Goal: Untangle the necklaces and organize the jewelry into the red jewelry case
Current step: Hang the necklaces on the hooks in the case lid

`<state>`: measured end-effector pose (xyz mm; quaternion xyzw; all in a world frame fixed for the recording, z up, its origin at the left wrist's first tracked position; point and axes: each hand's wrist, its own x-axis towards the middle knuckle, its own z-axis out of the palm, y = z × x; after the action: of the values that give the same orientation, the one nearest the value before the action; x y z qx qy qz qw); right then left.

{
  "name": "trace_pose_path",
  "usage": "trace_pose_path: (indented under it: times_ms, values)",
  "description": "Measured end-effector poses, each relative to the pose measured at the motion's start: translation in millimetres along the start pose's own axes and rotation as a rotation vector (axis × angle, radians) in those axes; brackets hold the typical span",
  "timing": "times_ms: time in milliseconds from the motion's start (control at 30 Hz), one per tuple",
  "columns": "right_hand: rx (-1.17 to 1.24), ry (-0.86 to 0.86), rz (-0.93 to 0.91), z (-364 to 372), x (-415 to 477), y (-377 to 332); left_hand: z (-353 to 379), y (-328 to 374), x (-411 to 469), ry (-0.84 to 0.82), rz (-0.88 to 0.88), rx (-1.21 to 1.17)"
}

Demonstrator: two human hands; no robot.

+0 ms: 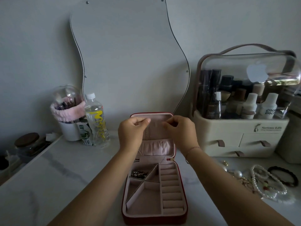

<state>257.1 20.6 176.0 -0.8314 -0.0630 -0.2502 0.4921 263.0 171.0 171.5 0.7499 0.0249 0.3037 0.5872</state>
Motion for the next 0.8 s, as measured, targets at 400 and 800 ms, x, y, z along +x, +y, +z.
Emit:
trace_pose_path:
  times_ms: [400, 800]
  values:
    - [-0.438, 0.210, -0.126, 28.3, 6.4, -5.3, 21.8, 0.2, -12.8, 0.277, 0.063, 0.380]
    - [-0.405, 0.043, -0.045, 12.9, -21.3, 8.1, 2.5, -18.6, -42.6, -0.013, 0.051, 0.404]
